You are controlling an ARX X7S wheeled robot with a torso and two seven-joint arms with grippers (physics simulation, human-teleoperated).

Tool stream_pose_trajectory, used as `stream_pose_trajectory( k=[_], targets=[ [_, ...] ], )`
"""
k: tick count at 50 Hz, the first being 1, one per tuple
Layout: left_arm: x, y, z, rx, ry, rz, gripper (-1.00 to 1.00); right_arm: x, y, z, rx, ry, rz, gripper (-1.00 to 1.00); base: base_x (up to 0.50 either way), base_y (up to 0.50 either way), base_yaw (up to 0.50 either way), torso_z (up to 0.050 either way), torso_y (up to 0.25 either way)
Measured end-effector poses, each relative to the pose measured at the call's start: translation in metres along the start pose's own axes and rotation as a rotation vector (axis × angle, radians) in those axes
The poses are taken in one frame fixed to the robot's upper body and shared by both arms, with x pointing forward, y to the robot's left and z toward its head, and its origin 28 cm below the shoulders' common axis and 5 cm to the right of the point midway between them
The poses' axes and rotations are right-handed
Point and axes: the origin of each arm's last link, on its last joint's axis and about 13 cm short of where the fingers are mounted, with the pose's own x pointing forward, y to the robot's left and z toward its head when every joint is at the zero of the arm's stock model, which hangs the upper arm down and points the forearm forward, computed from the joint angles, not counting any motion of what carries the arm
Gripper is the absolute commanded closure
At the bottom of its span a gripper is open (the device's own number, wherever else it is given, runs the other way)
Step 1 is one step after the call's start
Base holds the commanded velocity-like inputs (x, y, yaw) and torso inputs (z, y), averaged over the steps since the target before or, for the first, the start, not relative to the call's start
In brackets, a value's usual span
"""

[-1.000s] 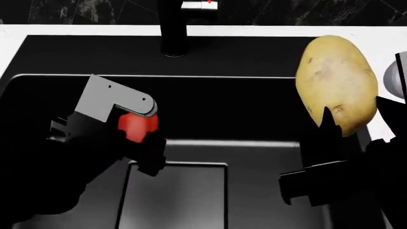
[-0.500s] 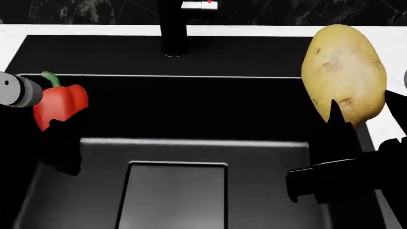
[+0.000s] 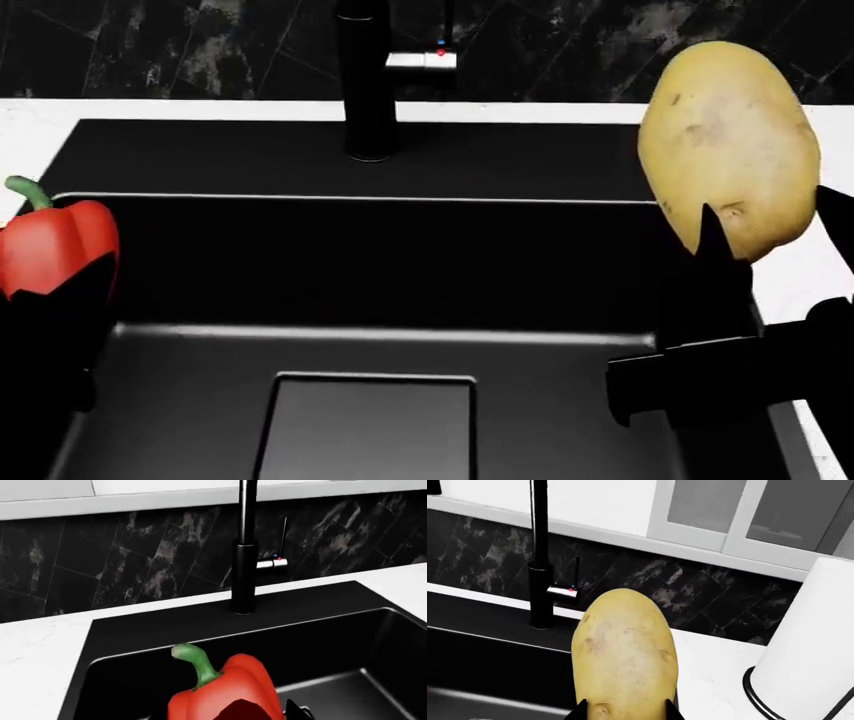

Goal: Pick the vegetables from the sink and place them on the cutting board.

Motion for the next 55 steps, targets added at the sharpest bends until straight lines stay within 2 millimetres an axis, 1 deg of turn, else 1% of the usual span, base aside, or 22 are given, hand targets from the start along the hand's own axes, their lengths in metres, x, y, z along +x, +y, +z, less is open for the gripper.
stream_pose_trajectory(
  k=[8,25,40,55],
  targets=[
    [-0.004,0.0,-0.002,-0.013,-0.004,0.01,1.0,-0.001,0.0,0.0,-0.003,-0.009,-0.001,1.0,0.0,0.0,0.0,-0.019,0.214],
    [-0.01,0.007,-0.004,-0.028,-0.01,0.052,1.0,-0.002,0.001,-0.004,-0.008,-0.032,0.005,1.0,0.0,0.01,0.0,-0.001,0.003],
    [-0.012,0.011,-0.003,-0.03,-0.015,0.074,1.0,-0.005,0.002,-0.008,-0.026,-0.033,0.017,1.0,-0.3,0.49,0.0,0.0,0.0],
    [-0.011,0.014,-0.003,-0.028,-0.015,0.088,1.0,-0.005,0.003,-0.01,-0.033,-0.032,0.013,1.0,0.0,0.5,0.0,0.0,0.0]
  ],
)
